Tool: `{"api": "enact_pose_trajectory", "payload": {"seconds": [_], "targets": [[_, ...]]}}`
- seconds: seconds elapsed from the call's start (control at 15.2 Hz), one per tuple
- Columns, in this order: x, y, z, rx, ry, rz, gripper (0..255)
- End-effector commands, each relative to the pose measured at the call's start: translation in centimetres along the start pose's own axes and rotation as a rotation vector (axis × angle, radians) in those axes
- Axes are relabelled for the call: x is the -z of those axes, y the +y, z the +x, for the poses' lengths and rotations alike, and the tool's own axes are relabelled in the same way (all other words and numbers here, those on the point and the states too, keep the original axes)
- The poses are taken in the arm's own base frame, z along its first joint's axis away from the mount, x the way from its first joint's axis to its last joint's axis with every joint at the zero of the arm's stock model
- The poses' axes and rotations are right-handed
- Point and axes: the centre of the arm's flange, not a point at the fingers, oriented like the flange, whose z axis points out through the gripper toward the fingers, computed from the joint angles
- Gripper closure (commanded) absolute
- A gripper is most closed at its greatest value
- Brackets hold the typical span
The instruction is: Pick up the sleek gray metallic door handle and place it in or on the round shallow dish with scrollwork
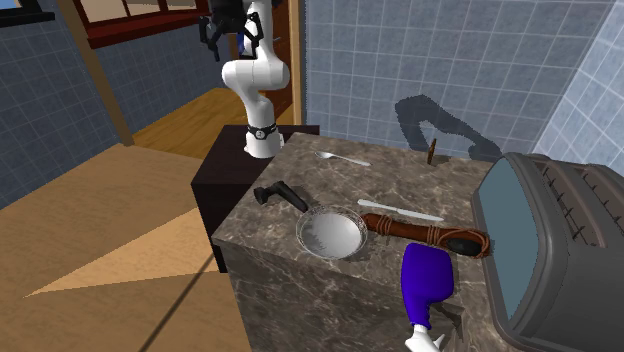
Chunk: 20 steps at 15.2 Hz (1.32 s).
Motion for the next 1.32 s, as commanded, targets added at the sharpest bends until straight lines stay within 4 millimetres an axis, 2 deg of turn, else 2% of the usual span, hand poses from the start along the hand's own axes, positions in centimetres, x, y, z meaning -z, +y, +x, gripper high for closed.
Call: {"api": "enact_pose_trajectory", "payload": {"seconds": [0.0, 0.66, 1.25], "targets": [[0.0, 0.0, 0.0, 0.0, 0.0, 0.0, 0], [-11.9, -2.7, 6.2, 0.183, -0.068, 0.01, 0], [-22.8, -6.2, 10.5, 0.348, -0.129, 0.02, 0]]}}
